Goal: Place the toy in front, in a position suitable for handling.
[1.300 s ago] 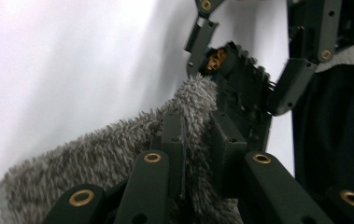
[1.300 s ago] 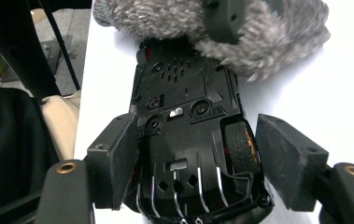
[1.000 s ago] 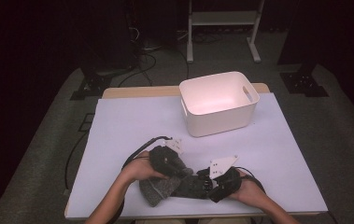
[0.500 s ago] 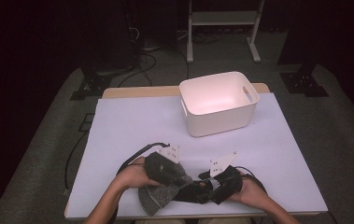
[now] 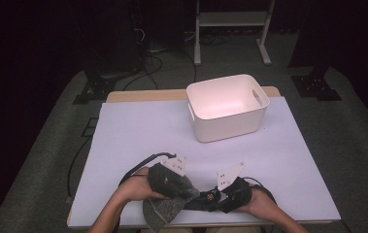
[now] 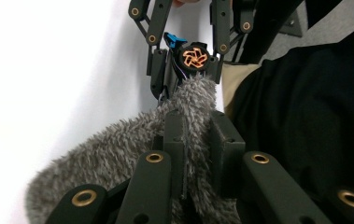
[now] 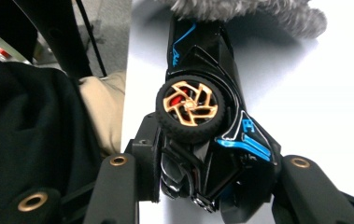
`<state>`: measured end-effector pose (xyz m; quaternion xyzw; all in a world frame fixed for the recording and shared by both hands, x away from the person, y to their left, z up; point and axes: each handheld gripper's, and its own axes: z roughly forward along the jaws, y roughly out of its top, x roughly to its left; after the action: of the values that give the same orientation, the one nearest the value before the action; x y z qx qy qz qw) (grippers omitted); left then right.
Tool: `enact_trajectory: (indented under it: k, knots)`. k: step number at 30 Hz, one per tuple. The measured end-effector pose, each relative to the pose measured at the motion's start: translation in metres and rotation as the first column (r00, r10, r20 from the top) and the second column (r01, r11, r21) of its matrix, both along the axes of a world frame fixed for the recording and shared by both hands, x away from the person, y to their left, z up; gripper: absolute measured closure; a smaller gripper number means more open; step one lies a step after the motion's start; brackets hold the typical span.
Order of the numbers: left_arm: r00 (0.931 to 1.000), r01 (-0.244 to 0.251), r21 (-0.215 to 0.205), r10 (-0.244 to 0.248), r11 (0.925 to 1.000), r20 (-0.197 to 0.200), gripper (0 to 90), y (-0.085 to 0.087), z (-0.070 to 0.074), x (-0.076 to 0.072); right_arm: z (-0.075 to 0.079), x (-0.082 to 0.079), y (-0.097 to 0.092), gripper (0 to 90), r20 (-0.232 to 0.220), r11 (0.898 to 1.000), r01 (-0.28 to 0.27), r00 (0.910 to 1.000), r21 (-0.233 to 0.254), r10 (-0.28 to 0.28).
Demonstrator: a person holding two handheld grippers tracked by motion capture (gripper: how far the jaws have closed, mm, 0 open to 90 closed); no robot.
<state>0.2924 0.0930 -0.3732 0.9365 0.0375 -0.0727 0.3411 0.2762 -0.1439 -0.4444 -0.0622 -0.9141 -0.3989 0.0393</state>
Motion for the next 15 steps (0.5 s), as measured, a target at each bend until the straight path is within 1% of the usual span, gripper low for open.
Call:
enact_trajectory:
  k: [1,2,3,5,7,8,10,11,12,13,15]
  knots:
    - [0.9999,-0.007,-0.003,0.007,1.0,0.009,79.0,0.0,0.003,0.002,0.001,0.0,0.001,56.1,0.023,1.0,0.001,0.9997,-0.008,0.0]
    - [0.9999,-0.008,-0.003,0.008,1.0,0.013,79.0,0.0,0.005,0.003,0.002,0.001,0.002,56.1,0.056,1.0,0.01,0.9984,-0.018,-0.009]
    - [0.9997,-0.016,-0.005,0.016,0.9999,0.017,79.0,0.0,0.007,0.005,0.003,0.003,0.003,56.1,0.066,1.0,0.007,0.9978,-0.021,-0.006]
    - [0.9991,-0.03,0.009,0.03,0.9995,0.032,78.7,-0.002,0.01,0.009,0.005,0.007,0.003,56.7,0.073,1.0,0.0,0.9973,-0.02,0.001]
    - [0.9983,-0.04,0.015,0.04,0.9991,0.042,78.3,-0.003,0.013,0.014,0.008,0.012,0.004,56.9,0.139,0.999,0.014,0.9903,-0.042,-0.008]
    - [0.9976,-0.047,0.014,0.047,0.9988,0.051,78.3,-0.004,0.014,0.016,0.009,0.015,0.004,56.9,0.149,0.999,0.027,0.9886,-0.043,-0.02]
    - [0.997,-0.059,0.016,0.058,0.9981,0.052,78.3,-0.006,0.014,0.02,0.008,0.024,0.001,56.9,0.135,0.998,0.051,0.9897,-0.033,-0.046]
    - [0.9972,-0.056,0.018,0.055,0.9983,0.052,78.4,-0.007,0.013,0.023,0.006,0.027,0.0,56.9,0.12,0.998,0.053,0.9916,-0.026,-0.049]
    - [0.9969,-0.06,0.022,0.059,0.9979,0.052,78.3,-0.008,0.012,0.024,0.003,0.029,-0.002,56.7,0.095,0.998,0.054,0.9941,-0.017,-0.052]
    - [0.997,-0.061,0.028,0.059,0.9978,0.05,78.3,-0.01,0.01,0.024,0.0,0.03,-0.004,56.5,0.087,0.998,0.058,0.9945,0.002,-0.058]
    - [0.9978,-0.053,0.035,0.052,0.998,0.041,78.3,-0.012,0.007,0.025,-0.001,0.029,-0.006,54.6,0.064,0.997,0.07,0.9954,0.013,-0.071]
